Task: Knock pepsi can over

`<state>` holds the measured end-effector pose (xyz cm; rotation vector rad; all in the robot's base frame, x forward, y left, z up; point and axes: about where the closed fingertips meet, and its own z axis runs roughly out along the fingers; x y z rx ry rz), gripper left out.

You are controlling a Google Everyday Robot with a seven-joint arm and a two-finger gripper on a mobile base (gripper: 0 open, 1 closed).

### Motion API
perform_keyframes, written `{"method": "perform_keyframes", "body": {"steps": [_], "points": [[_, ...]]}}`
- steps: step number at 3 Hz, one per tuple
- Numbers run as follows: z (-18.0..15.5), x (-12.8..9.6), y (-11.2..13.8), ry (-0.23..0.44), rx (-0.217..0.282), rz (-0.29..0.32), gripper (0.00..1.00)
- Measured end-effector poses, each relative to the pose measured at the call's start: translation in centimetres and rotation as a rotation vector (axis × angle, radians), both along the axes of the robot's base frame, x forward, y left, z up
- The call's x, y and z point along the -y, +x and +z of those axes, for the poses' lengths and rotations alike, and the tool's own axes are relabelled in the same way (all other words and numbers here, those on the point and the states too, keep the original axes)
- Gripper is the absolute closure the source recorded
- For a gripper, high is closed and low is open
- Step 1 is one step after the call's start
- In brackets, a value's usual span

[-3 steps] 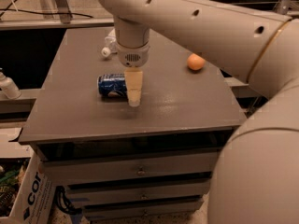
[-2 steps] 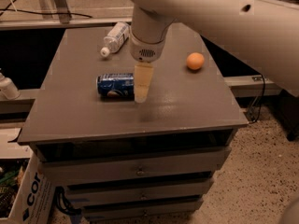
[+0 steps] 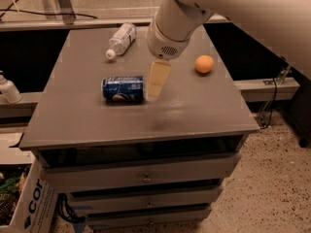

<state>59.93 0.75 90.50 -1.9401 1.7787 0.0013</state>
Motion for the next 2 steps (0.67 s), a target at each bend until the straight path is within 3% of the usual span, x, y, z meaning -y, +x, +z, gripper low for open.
{"method": "perform_keyframes", "body": {"steps": [1, 2], "points": [[-0.1, -1.0, 0.6, 0.017, 0.002, 0.023, 0.0], [-1.3, -0.3, 0.8, 0.061, 0.0, 0.038, 0.0]]}}
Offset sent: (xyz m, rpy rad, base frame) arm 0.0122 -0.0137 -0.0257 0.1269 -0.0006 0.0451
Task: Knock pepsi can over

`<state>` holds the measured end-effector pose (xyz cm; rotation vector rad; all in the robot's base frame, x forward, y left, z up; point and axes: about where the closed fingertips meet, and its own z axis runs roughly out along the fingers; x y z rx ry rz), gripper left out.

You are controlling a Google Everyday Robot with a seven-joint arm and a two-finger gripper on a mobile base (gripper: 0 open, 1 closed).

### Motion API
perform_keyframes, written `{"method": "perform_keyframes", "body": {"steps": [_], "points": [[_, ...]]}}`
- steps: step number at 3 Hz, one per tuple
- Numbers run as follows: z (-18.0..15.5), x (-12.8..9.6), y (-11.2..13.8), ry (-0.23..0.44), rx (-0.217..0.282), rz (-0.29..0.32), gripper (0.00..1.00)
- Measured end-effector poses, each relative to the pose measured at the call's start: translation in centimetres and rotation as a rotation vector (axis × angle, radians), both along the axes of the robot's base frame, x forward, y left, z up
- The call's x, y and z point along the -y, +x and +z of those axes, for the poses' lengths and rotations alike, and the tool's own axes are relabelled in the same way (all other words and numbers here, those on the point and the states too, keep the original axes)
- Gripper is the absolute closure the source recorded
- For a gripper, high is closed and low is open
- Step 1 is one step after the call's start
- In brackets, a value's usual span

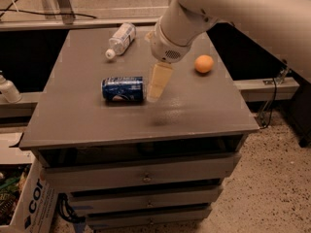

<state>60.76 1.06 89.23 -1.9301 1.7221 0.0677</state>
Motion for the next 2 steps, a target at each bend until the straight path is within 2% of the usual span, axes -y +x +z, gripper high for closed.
{"method": "perform_keyframes", "body": {"steps": [1, 2], "points": [[-2.16, 3.05, 0.73, 0.08, -0.03, 0.009, 0.0], [-2.23, 3.09, 0.72, 0.082, -0.032, 0.01, 0.0]]}}
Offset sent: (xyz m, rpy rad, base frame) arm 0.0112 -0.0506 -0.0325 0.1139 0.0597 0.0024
